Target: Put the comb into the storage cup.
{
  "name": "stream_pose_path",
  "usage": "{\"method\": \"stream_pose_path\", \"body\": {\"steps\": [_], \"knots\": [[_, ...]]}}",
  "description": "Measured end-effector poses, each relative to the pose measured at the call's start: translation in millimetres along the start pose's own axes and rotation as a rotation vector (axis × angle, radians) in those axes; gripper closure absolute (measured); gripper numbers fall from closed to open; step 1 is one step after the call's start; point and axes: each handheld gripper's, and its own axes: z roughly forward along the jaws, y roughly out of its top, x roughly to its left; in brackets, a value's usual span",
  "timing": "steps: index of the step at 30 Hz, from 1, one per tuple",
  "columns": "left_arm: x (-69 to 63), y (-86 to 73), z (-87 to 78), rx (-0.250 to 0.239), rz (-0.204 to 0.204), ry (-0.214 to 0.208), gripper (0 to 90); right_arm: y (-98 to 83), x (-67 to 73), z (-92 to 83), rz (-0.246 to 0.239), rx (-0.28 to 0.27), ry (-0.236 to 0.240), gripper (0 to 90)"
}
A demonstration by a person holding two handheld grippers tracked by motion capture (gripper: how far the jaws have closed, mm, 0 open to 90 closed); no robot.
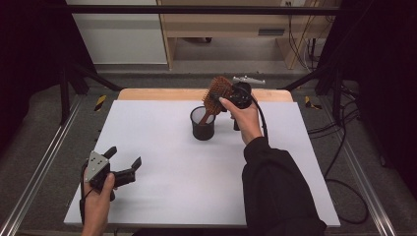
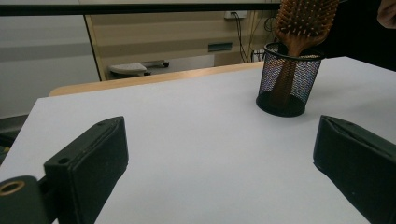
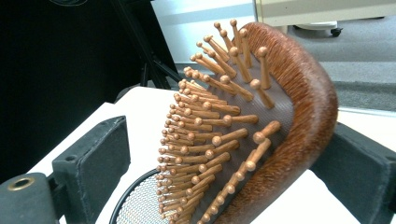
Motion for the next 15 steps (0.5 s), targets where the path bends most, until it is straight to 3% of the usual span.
{"method": "stream_pose_path", "body": {"steps": [15], "knots": [[0.2, -0.1, 0.0, -0.003, -0.003, 0.002, 3.4, 0.4, 7.0, -6.9, -0.084, 0.007, -0.036, 6.5]]}}
